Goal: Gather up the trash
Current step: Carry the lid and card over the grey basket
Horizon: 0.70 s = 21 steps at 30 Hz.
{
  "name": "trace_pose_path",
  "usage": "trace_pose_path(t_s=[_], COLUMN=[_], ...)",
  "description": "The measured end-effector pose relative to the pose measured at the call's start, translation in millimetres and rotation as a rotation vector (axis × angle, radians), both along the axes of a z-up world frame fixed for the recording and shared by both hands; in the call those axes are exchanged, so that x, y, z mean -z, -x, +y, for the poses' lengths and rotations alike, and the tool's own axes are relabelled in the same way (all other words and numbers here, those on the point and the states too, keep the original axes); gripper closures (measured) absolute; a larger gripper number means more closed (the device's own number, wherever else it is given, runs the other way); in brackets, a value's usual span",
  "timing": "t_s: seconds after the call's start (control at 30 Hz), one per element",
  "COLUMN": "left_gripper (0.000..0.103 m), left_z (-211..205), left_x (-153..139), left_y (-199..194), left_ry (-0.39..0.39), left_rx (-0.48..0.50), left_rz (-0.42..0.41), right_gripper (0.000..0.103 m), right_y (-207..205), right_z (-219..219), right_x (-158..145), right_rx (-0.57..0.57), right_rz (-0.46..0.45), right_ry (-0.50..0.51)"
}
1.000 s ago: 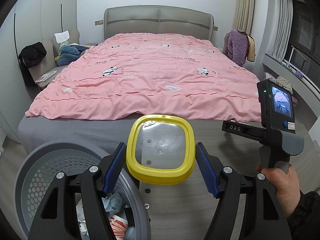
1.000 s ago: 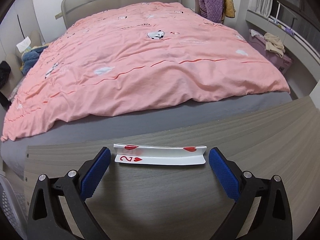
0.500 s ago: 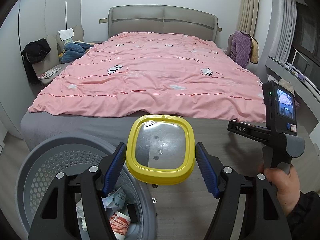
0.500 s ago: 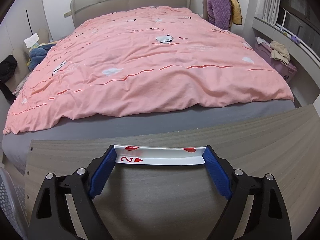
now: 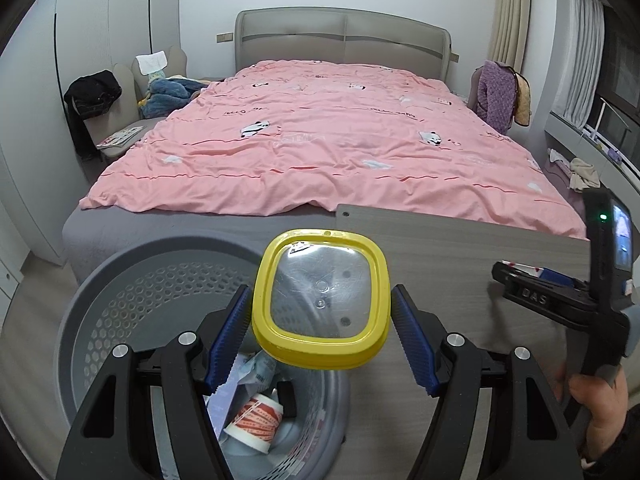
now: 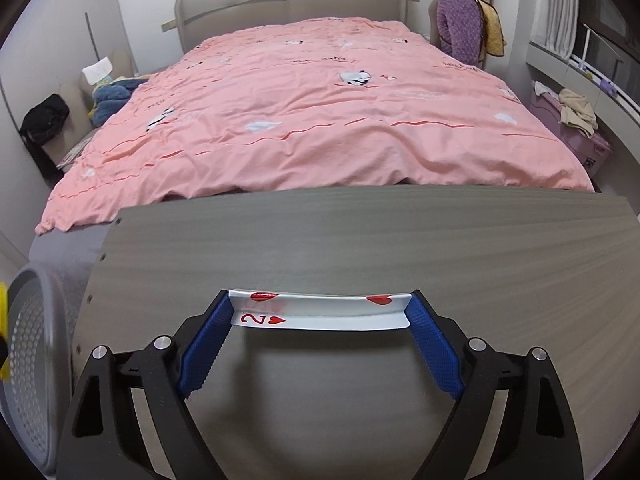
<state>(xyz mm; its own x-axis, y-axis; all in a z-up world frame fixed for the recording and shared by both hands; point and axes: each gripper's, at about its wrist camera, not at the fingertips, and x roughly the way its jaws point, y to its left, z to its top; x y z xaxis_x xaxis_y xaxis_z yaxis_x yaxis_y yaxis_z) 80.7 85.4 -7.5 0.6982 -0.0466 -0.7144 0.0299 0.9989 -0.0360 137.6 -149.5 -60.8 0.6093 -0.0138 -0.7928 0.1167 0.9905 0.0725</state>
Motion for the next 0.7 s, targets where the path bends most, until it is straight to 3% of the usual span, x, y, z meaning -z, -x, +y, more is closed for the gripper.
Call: trace_pose_path(t_s=[0.27, 0.7], left_gripper=[0.035, 0.035], left_z=[27, 82], left_x=[-1, -3], left_y=[24, 44], left_ry=[-0.032, -0.058], left_rx=[-0.066, -0.182], left_rz=[-0.003, -0.008], right_gripper=[0.018, 0.018], right_y=[35, 55], right_z=[32, 110], right_x=[-21, -50], right_rx=[-0.100, -0.302], right_rz=[-0.064, -0.121], right_ry=[-0.016, -0.023])
